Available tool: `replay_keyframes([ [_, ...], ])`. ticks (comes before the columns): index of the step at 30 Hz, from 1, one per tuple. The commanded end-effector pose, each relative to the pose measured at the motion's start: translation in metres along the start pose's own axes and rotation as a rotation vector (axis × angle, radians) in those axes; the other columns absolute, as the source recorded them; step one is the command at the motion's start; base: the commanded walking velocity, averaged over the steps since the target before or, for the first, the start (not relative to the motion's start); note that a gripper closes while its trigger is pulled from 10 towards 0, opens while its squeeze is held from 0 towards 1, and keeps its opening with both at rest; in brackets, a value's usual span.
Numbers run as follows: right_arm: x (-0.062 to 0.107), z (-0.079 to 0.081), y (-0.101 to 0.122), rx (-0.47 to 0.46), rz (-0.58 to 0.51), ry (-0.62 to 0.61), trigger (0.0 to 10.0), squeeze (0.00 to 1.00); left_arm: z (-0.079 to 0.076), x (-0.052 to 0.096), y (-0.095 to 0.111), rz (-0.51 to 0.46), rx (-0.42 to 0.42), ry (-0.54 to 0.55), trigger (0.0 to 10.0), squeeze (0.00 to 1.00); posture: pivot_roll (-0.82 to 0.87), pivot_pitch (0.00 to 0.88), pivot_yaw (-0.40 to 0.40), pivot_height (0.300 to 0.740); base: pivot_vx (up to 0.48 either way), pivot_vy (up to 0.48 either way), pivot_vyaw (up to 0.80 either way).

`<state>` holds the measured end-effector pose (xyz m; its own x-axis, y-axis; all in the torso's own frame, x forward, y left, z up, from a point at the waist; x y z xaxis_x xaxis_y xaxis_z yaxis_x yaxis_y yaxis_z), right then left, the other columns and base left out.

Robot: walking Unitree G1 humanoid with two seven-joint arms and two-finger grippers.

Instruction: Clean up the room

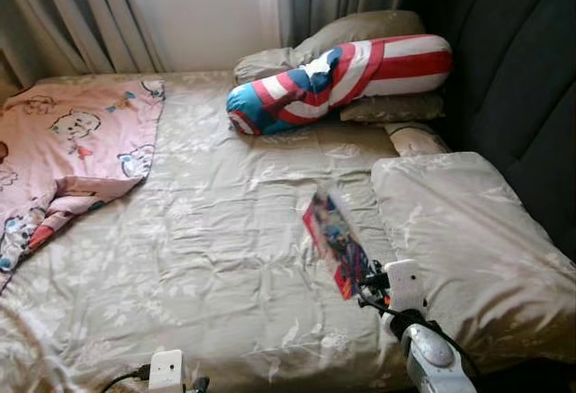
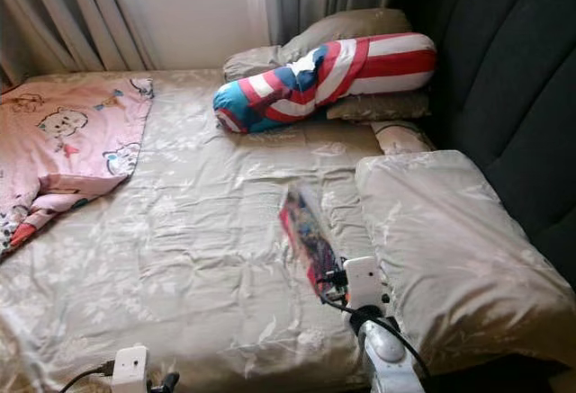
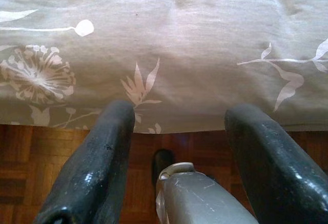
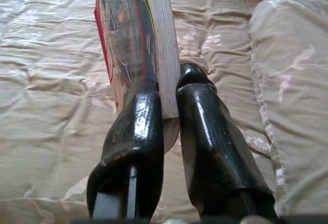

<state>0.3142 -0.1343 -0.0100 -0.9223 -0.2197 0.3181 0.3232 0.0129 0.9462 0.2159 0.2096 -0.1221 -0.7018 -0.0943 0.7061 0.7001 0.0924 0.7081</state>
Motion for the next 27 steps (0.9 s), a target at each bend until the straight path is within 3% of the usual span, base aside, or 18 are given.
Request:
replay_keyframes([
  [1,-0.0008,0.0015,0.0145,0.012,-0.062,0.009,10.0,0.00,0.0005,0.0005,-0.0021,0.008,-0.013,0.000,10.0,0.00,-0.02,0.008,-0.003,0.717,0.000,0.000,0.57],
  [7,0.0006,0.0071,0.0157,0.008,-0.075,0.027,10.0,0.00,0.0012,0.0003,-0.0014,0.007,-0.015,0.002,10.0,0.00,-0.02,0.009,-0.002,0.717,0.000,0.000,0.76],
  [27,-0.0002,0.0009,0.0119,-0.007,-0.058,0.001,10.0,0.00,0.0011,0.0004,-0.0014,0.007,-0.014,0.000,10.0,0.00,-0.02,0.012,-0.002,0.717,0.000,0.000,0.00],
])
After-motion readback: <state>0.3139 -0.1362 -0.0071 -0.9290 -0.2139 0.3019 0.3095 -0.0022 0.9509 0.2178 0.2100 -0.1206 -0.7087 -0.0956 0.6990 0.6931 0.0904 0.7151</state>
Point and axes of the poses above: a point about 5 cm out from each wrist's last joint towards the gripper, its own x axis pointing back from the gripper into the wrist, its own y axis along the axis of the wrist's last joint, z = x × y, the point moved 6 cm from there along -x, pointing out of the wrist towards the gripper, and after that the axes turned 2 degrees about -x, right-handed, at the moved point
